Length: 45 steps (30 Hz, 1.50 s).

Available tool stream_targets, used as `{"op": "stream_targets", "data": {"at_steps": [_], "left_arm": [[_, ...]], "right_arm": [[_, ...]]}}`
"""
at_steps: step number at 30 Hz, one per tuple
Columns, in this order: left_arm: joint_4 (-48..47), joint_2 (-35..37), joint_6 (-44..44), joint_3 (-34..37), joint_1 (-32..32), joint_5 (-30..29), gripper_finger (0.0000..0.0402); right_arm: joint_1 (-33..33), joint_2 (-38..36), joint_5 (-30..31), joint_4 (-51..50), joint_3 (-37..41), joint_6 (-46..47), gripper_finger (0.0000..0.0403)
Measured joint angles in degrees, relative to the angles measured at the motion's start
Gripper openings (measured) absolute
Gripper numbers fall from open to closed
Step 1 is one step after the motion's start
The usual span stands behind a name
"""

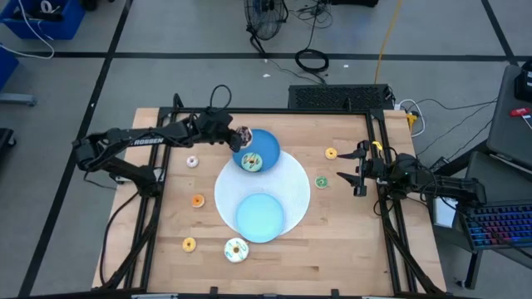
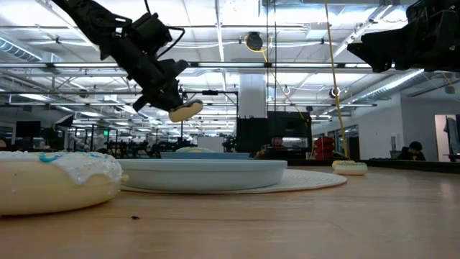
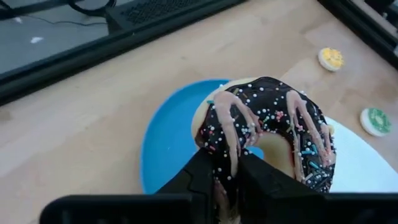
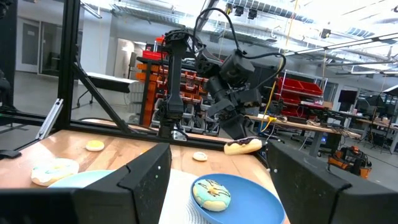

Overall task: Pick & Place donuts
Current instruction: Put the large black donut on the blue plate

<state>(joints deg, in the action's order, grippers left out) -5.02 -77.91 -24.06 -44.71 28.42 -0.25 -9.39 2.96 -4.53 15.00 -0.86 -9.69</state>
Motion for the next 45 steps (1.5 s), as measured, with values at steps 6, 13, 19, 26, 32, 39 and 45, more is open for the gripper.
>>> {"op": "stream_targets", "data": {"at_steps": [6, 13, 19, 26, 32, 39, 45], "left_arm": [[8.10, 0.00, 14.79, 0.00, -0.86, 4.60, 0.0033], [18.33, 0.00, 29.58, 0.00, -6.02, 9.16, 0.0048], [22.32, 0.00, 45.67, 0.00, -12.83, 9.24, 0.0050], [25.03, 0.00, 61.31, 0.00, -20.55, 0.52, 0.0051], [29.69, 0.00, 64.41, 0.00, -23.49, -7.06, 0.0051], [29.82, 0.00, 59.25, 0.00, -23.60, -12.57, 0.0051], [29.76, 0.00, 44.68, 0.00, -22.43, -26.51, 0.0051]], "right_arm": [[0.02, 0.00, 0.01, 0.00, 0.00, 0.00, 0.0249], [0.01, 0.01, 0.00, 0.00, 0.00, 0.00, 0.0249], [0.02, 0.00, 0.00, 0.00, 0.00, 0.00, 0.0249], [0.02, 0.00, 0.02, 0.00, 0.00, 0.00, 0.0249], [0.01, 0.00, 0.00, 0.00, 0.00, 0.00, 0.0249], [0.00, 0.00, 0.02, 0.00, 0.00, 0.00, 0.0249], [0.00, 0.00, 0.01, 0.00, 0.00, 0.00, 0.0249]]}}
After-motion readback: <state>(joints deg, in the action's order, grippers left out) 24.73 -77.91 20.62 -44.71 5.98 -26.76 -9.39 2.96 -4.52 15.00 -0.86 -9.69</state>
